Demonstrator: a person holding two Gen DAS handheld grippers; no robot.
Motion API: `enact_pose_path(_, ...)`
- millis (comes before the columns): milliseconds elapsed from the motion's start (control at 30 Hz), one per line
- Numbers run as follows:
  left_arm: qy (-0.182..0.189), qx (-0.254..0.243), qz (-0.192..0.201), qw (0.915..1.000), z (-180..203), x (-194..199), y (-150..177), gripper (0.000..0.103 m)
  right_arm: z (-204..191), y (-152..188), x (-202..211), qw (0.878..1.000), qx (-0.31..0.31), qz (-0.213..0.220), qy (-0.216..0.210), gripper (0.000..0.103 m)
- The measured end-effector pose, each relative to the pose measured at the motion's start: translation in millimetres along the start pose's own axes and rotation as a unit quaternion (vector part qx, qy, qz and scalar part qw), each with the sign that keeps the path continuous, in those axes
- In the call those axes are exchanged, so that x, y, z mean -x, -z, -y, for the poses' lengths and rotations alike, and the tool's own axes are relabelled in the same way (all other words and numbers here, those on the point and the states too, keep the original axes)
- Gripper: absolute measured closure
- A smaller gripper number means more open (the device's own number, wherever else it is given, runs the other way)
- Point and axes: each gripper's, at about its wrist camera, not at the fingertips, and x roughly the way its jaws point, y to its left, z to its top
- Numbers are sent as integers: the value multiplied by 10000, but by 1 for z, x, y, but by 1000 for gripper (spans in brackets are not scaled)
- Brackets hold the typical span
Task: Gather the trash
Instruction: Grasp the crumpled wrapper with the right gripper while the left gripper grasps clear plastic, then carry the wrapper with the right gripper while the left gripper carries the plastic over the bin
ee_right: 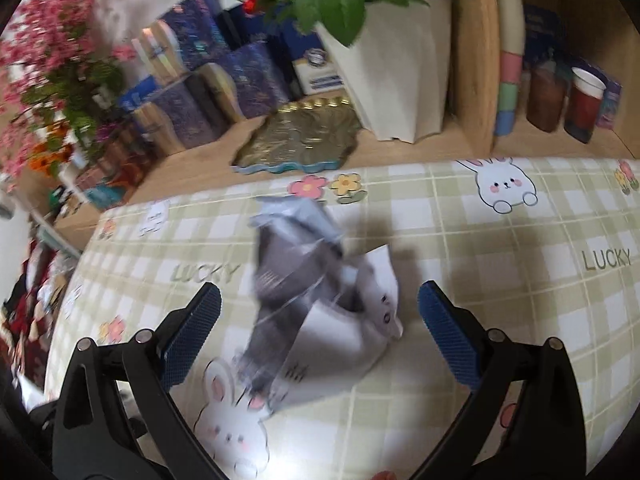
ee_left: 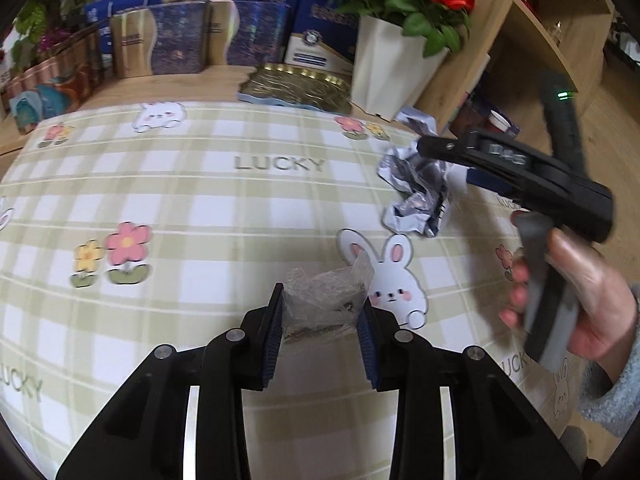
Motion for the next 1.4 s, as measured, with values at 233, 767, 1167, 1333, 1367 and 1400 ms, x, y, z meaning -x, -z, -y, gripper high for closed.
enact_pose_path(233,-26,223,102,9997,-19,19,7,70,4,5,-32,9977,-370,-541,170,6)
enact_pose_path(767,-34,356,312,9989,-20,73,35,70,-18,40,41,9965,663,-510,21,34)
enact_pose_path(1167,230,353,496,9979,5,141,79,70,-29,107,131,9949,924,-332,-229,35)
enact_pose_path(1333,320,287,484,9979,15,162,104,70,-30,142,167,9946,928,-283,-371,35)
enact_pose_path(1367,336,265,491,9979,17,167,110,70,-31,150,175,9944,935,-273,-404,35)
enact_pose_path(1400,351,246,498,9978,20,171,115,70,-31,156,182,9942,948,-261,-429,35)
